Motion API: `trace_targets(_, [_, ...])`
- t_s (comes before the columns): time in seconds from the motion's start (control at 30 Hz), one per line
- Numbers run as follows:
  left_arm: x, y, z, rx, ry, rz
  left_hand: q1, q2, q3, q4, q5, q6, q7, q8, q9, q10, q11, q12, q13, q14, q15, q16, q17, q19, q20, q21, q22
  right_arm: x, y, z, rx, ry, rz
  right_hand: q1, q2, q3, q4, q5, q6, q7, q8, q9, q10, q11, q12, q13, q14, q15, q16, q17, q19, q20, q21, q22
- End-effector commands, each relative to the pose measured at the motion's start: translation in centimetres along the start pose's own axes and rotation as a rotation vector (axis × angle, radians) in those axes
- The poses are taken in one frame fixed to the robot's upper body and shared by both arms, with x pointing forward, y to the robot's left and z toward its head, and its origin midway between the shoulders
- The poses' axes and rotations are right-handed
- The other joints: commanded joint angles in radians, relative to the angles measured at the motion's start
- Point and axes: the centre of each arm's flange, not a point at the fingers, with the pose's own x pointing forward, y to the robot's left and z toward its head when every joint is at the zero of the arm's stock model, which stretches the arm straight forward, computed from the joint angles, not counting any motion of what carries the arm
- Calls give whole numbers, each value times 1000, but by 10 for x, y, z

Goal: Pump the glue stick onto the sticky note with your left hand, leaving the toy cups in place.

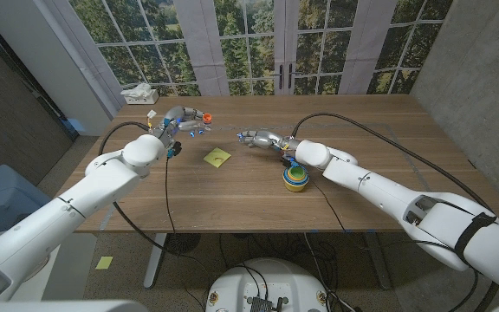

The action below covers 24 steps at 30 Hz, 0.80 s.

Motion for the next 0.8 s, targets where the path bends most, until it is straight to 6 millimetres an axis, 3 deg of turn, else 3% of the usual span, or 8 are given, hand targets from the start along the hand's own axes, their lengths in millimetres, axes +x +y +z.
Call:
trace_targets(0.03, [-6, 5, 3, 163, 80, 102, 7, 18, 134, 126, 9, 42, 32, -2, 49, 163, -57, 2, 457, 1, -16, -13, -8, -8, -139, -6, -7, -7, -13, -11, 209, -55, -48, -22, -8, -13, 2, -1, 22, 5, 7, 1, 5, 10, 8, 2, -7, -52, -7, -3, -2, 13, -9, 4])
trace_targets(0.4, [-6, 6, 1, 269, 150, 138, 1, 15, 141, 127, 10, 40, 34, -3, 50, 162, -55, 3, 456, 3, -16, -27, -22, -9, -137, -11, -32, -8, -21, -19, 329, -94, -71, -57, -25, -39, 8, 1, 53, 9, 11, 0, 7, 16, 8, -1, -20, -50, -20, -13, -7, 23, -19, 4])
trace_targets(0.47, [-6, 7, 0, 281, 167, 135, 0, 15, 142, 127, 10, 39, 33, -3, 51, 163, -55, 2, 453, 4, -16, -28, -22, -8, -137, -12, -36, -8, -22, -20, 337, -100, -76, -63, -27, -44, 9, 1, 55, 10, 11, 0, 7, 15, 8, -2, -21, -50, -23, -15, -3, 15, -19, 4])
trace_targets(0.57, [-6, 7, 0, 297, 187, 131, -2, 14, 144, 127, 10, 39, 34, -3, 52, 163, -55, 2, 453, 6, -16, -29, -23, -8, -137, -12, -42, -9, -25, -22, 357, -114, -93, -75, -32, -52, 10, 3, 58, 11, 8, -1, 8, 16, 8, -3, -22, -51, -29, -22, 5, -18, -20, 3])
trace_targets(0.8, [-5, 4, -2, 384, 233, 116, -6, 11, 150, 126, 10, 39, 32, -3, 51, 161, -56, 3, 454, 7, -16, -35, -27, -15, -134, -22, -61, -11, -32, -24, 392, -141, -124, -85, -31, -55, 11, 4, 67, 15, 8, -1, 9, 21, 8, -4, -24, -47, -36, -30, 4, -17, -24, 3])
